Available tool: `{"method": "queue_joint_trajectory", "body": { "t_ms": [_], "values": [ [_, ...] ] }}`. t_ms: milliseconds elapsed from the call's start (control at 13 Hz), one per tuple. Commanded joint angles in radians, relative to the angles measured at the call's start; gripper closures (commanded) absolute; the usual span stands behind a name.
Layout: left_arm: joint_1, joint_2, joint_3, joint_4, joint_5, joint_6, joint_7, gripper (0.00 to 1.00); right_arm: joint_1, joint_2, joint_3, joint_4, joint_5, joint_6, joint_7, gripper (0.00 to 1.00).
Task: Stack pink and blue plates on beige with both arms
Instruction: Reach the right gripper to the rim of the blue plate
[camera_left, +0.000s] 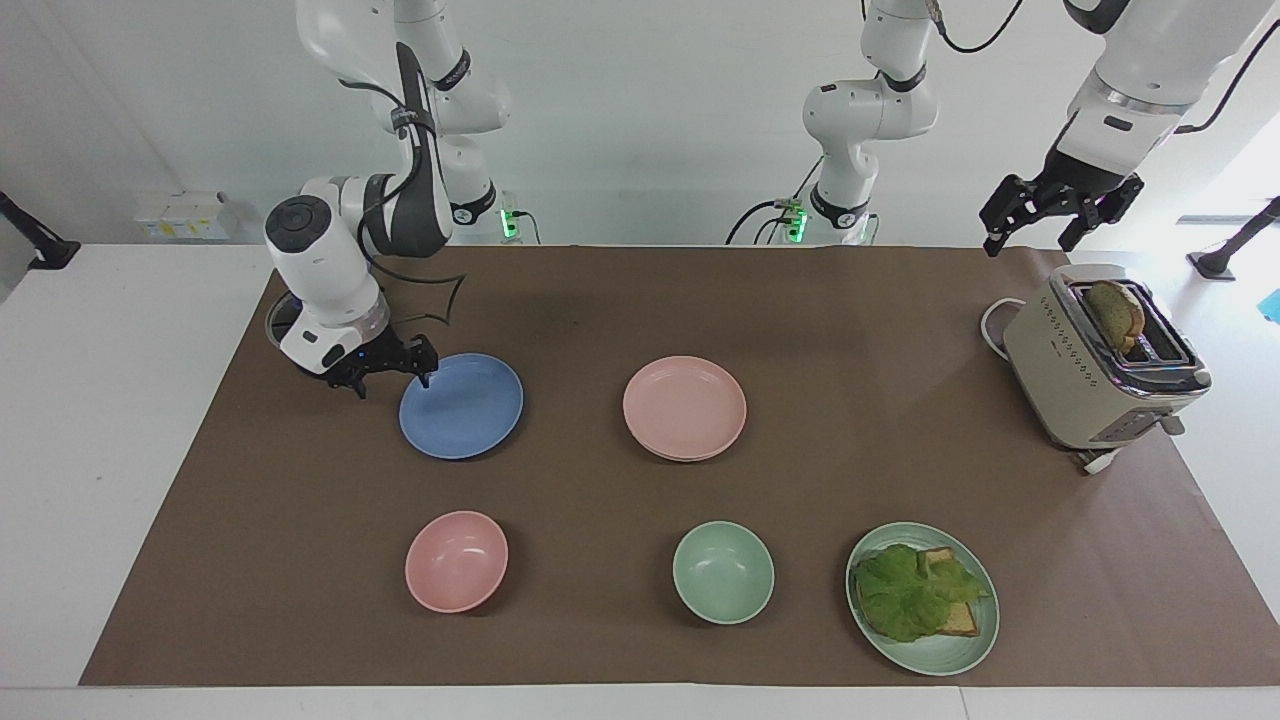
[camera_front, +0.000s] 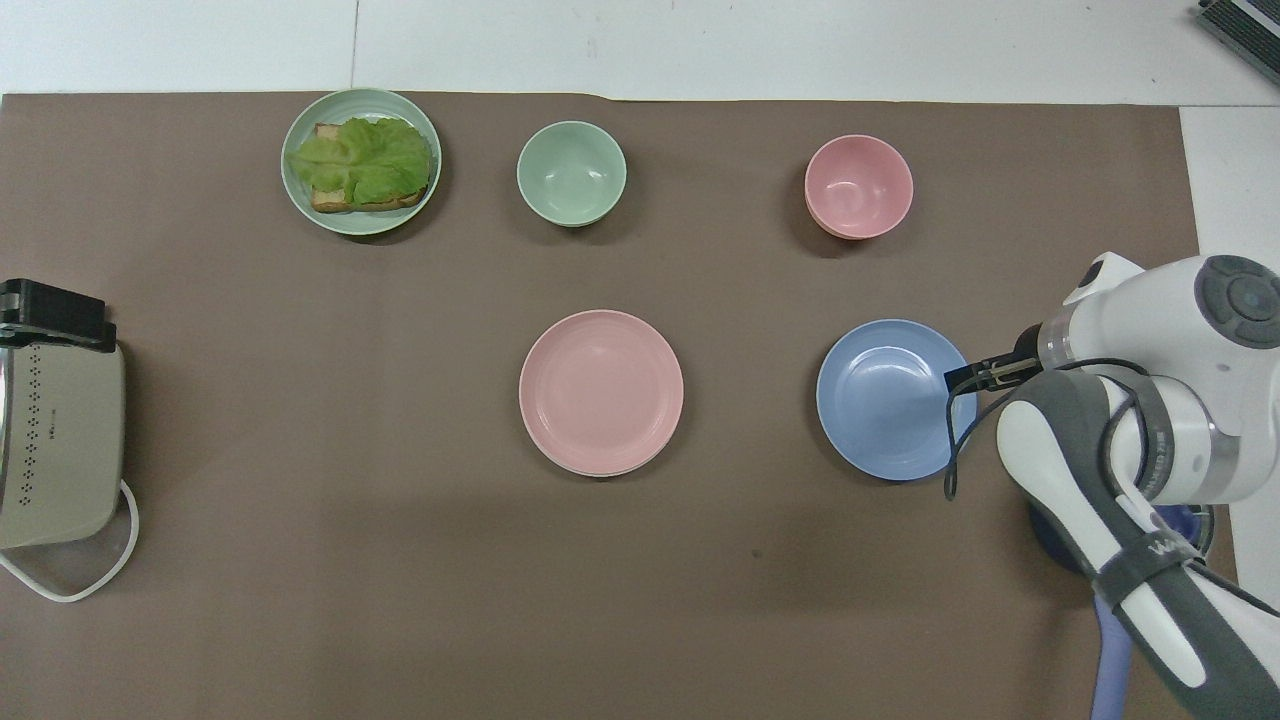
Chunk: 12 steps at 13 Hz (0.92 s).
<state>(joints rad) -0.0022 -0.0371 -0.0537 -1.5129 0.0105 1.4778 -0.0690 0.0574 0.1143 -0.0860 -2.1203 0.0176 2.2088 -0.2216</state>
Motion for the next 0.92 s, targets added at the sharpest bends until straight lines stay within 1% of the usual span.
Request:
{"method": "queue_joint_trajectory", "body": {
  "t_ms": [0, 77, 154, 308, 538, 692, 846],
  "values": [
    [0.007, -0.023, -0.003, -0.026, 0.014, 0.004, 0.017, 0.0, -0.022, 0.063, 0.006, -0.02, 0.064, 0.08, -0.048, 0.0],
    [0.007, -0.021, -0.003, -0.026, 0.011, 0.009, 0.015, 0.0, -0.022, 0.094, 0.006, -0.03, 0.086, 0.115, -0.048, 0.0],
    [0.007, -0.021, -0.003, -0.026, 0.009, 0.009, 0.012, 0.0, -0.022, 0.106, 0.006, -0.032, 0.088, 0.132, -0.05, 0.0],
    [0.007, -0.024, -0.003, -0.027, 0.009, -0.008, 0.008, 0.0, -0.025, 0.107, 0.006, -0.033, 0.088, 0.118, -0.074, 0.0],
    [0.005, -0.023, -0.003, -0.026, 0.009, -0.007, 0.006, 0.0, -0.025, 0.108, 0.006, -0.03, 0.088, 0.114, -0.082, 0.59],
    [0.007, -0.023, -0.003, -0.026, 0.009, -0.007, 0.005, 0.0, -0.025, 0.11, 0.006, -0.024, 0.088, 0.107, -0.07, 1.0],
    [0.005, -0.023, -0.003, -0.026, 0.009, -0.007, 0.006, 0.0, -0.025, 0.116, 0.006, -0.017, 0.09, 0.107, -0.064, 1.0]
  ]
}}
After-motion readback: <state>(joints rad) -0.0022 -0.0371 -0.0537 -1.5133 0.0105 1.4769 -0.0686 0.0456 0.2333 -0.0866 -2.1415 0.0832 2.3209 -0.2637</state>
